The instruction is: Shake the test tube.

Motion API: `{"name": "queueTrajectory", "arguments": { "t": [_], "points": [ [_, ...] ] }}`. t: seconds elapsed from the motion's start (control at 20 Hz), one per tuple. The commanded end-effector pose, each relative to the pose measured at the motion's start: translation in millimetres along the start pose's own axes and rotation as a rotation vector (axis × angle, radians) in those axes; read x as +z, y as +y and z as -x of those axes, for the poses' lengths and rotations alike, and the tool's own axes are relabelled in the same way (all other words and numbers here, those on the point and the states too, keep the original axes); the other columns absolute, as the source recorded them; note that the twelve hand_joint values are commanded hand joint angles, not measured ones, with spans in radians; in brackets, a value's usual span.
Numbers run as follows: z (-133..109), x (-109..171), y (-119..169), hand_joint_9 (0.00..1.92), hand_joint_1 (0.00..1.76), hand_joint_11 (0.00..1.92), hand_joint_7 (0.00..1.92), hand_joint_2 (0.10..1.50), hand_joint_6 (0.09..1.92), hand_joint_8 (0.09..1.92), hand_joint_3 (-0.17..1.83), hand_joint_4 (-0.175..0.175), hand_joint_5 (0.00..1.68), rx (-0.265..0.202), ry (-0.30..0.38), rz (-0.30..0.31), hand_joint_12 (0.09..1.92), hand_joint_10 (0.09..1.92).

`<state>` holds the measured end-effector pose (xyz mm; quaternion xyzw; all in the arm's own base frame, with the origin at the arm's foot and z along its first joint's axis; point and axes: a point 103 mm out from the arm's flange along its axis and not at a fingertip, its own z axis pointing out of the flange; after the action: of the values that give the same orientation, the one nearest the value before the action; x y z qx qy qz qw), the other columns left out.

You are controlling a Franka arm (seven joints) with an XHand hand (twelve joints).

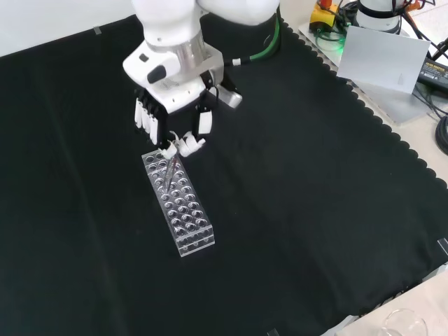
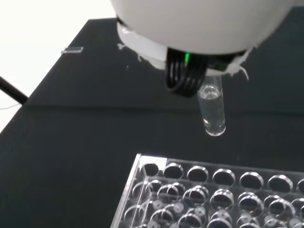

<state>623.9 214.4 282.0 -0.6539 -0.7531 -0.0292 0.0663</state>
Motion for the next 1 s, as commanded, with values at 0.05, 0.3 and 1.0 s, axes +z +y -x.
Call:
{"name": "queueTrajectory", "arguments": {
  "t": [0.05,0.3,1.0],
  "points": [
    [21,-21,-8,1.32,1.45,1.13,1.54,0.42,0.59,0.47,0.96,-0.175,1.37,0.021,0.007,0.028,1.22,0.69],
    [29,-33,-9,1.32,1.45,1.13,1.54,0.42,0.59,0.46,0.96,-0.175,1.37,0.046,0.033,0.012,1.22,0.69],
    [-50,-51,-24,1.32,1.45,1.12,1.55,0.42,0.59,0.46,0.96,-0.175,1.37,-0.088,0.201,-0.147,1.22,0.69]
  ]
}}
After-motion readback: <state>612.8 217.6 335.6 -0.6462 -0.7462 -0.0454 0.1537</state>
